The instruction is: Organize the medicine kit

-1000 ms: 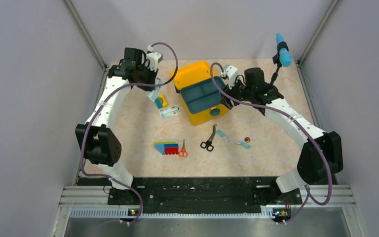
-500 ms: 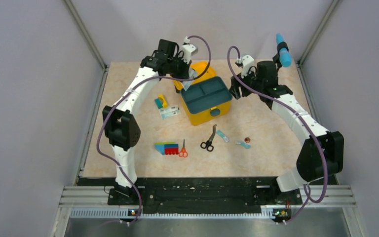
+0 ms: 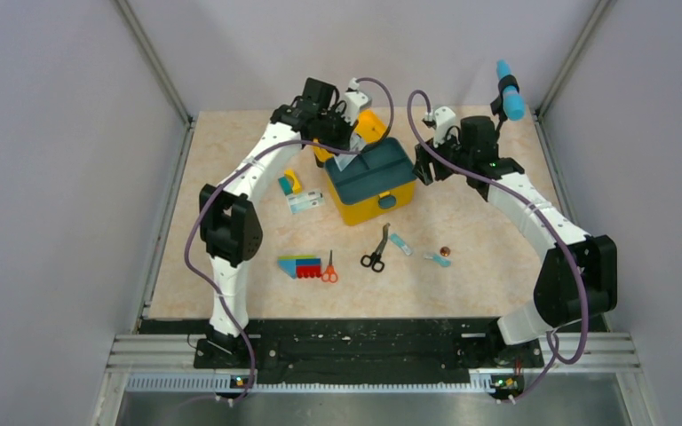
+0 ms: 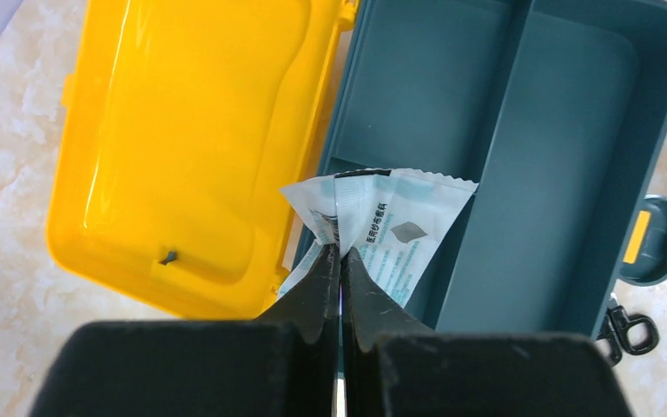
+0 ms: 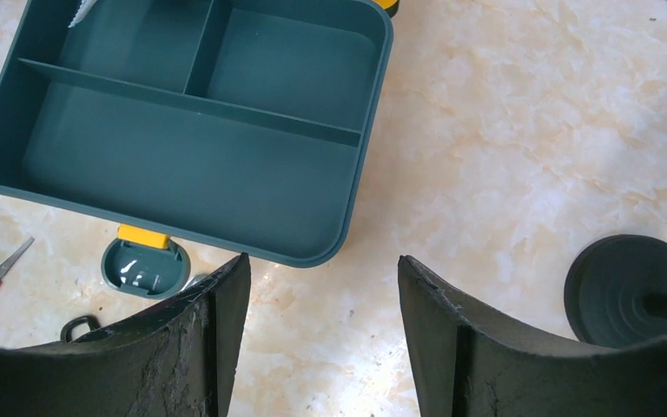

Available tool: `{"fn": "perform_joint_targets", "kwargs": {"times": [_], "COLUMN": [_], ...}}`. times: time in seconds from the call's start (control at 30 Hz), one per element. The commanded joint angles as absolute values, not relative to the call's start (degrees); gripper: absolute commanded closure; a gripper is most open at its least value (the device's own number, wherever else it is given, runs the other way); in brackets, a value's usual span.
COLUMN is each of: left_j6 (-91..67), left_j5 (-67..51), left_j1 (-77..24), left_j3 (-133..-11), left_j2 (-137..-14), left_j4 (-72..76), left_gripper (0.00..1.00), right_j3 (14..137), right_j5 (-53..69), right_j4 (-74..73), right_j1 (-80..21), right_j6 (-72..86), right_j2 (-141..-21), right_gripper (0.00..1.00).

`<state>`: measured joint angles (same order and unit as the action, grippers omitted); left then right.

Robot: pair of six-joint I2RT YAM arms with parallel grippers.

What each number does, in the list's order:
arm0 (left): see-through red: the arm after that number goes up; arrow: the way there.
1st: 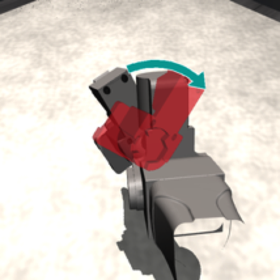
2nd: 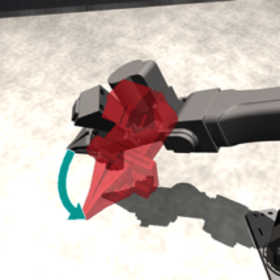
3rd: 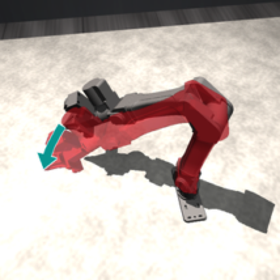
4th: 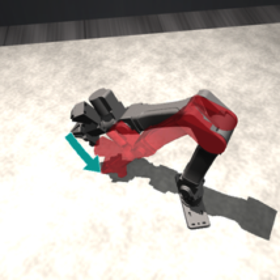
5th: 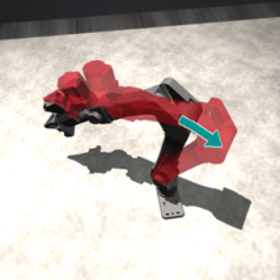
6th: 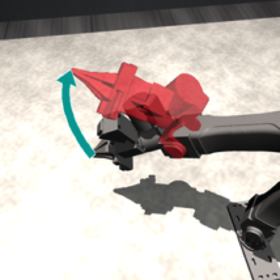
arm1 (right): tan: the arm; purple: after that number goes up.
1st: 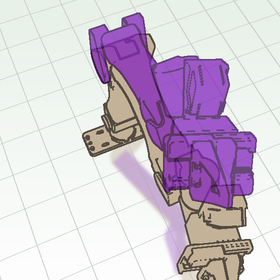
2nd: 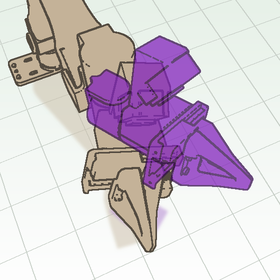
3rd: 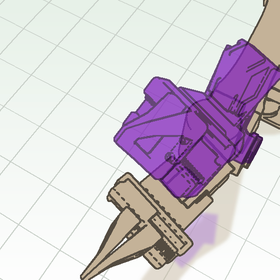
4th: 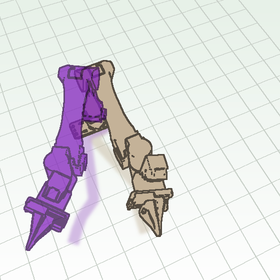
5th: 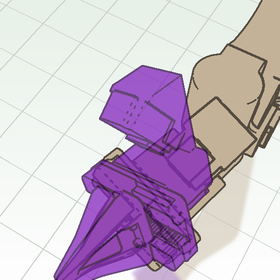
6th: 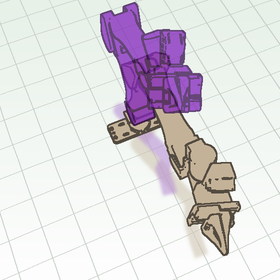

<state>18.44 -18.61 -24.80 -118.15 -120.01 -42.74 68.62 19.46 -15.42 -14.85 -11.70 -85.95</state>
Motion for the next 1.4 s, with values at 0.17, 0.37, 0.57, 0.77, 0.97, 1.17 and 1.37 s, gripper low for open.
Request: {"fn": "perform_joint_targets", "kwargs": {"times": [0.17, 0.37, 0.57, 0.77, 0.97, 1.17, 1.37], "left_j6": [21.43, 20.33, 20.05, 19.33, 14.87, 10.52, 16.21], "left_j5": [-18.23, -17.8, -16.87, -14.86, -10.81, -15.57, -26.08], "left_j1": [-24.96, -24.94, -25.14, -25.26, -24.82, -21.08, -17.8], "left_j3": [-115.08, -113.83, -113.57, -113.47, -112.23, -91.64, -79.36], "left_j2": [-118.84, -118.74, -118.78, -117.52, -111.65, -97.35, -94.24], "left_j4": [-45.2, -45.26, -45.33, -44.11, -40.74, -24.8, -24.73], "left_gripper": [1.0, 1.0, 0.91, 0.56, 0.52, 0.46, 0.48], "right_j3": [68.25, 68.08, 68.09, 68.36, 68.4, 67.32, 66.72], "right_j5": [19.6, 19.77, 19.78, 19.72, 19.7, 19.8, 20.14], "right_j4": [-12.85, -12.81, -12.86, -12.94, -13.23, -13.03, -12.71], "right_j1": [-14.33, -14.28, -14.19, -14.23, -14.19, -14.23, -14.24], "right_j6": [-10.46, -10.47, -10.55, -10.63, -10.71, -10.78, -10.28], "right_j2": [-83.5, -83.69, -84.05, -84.28, -84.46, -84.23, -84.21], "right_gripper": [0.38, 0.37, 0.37, 0.37, 0.38, 0.37, 0.37]}}
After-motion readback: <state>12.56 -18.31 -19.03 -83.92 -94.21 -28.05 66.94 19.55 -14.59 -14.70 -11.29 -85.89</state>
